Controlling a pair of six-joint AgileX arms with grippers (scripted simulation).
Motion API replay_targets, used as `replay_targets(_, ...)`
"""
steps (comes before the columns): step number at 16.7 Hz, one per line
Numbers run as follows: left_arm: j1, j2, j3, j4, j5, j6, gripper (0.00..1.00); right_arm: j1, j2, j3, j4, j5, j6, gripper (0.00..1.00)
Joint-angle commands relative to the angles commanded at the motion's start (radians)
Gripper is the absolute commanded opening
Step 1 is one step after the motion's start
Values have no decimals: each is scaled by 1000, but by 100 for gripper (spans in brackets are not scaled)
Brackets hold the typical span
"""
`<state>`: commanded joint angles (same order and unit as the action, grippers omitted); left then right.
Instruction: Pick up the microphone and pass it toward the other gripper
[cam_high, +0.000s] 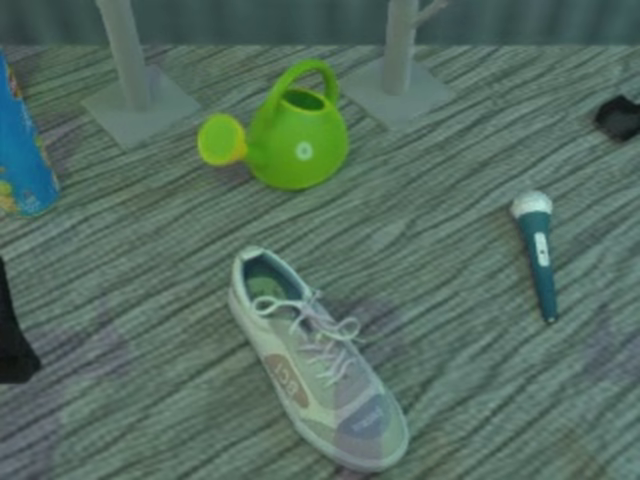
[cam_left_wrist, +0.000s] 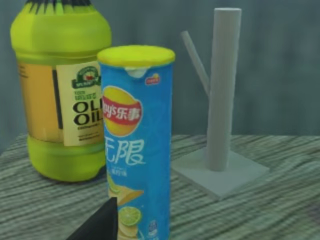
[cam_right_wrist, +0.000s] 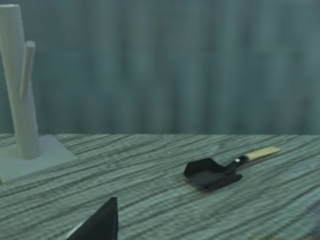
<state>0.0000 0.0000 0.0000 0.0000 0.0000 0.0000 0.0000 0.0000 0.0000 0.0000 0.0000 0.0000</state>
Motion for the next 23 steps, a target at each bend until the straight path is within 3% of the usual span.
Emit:
replay_targets(4,0,0,0,0,0,0,100,8,31,29,-19,0,7,100)
replay_targets(8,0,0,0,0,0,0,100,46,219,190,-124,3,49,100)
replay_targets(23,0,0,0,0,0,0,100,266,1616,1114,-796,32,289,100)
